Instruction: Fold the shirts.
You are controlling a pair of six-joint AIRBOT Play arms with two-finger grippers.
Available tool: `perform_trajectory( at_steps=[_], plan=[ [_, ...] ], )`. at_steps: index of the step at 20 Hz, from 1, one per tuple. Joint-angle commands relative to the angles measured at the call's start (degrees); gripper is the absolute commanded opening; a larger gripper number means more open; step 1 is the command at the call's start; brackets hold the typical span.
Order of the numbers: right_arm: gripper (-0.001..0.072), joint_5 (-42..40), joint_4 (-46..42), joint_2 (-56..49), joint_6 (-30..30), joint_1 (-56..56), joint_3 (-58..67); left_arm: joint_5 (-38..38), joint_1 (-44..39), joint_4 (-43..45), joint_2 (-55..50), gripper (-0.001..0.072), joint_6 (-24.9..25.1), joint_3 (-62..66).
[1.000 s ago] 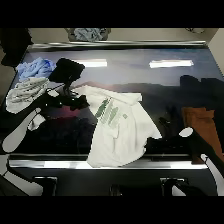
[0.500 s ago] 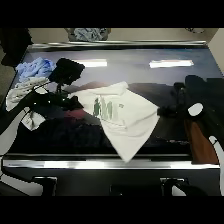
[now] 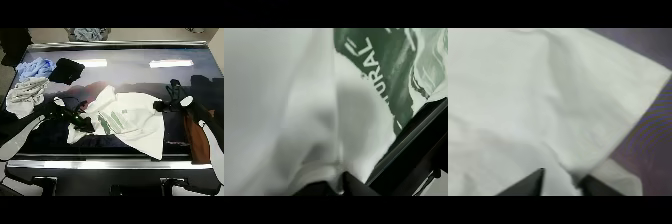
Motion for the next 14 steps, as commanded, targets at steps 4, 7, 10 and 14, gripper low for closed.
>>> perform_trajectory(
  at_steps=[4, 7, 10, 14],
  plan=[
    [0.0628, 15.13, -12.5, 7.8, -8.68, -0.09, 9.79, -9.57, 10.21, -5.42, 6.88, 0.05, 0.37, 8.44],
    [0.0631, 28.39, -22.58, 11.08, -7.48, -3.08, 12.33, -9.38, 21.07, -0.59, 16.04, 0.0612, 0.35, 9.92],
    [0.063, 39.69, -18.93, 10.67, -8.07, -12.33, 9.86, -9.09, 27.85, 19.63, 22.51, 0.0612, -3.17, 5.6],
    [0.0629, 46.62, -17.38, 10.67, -11.17, -18.99, -0.31, -4.83, 29.33, 15.32, 26.97, 0.0613, 5.25, -13.62]
  ],
)
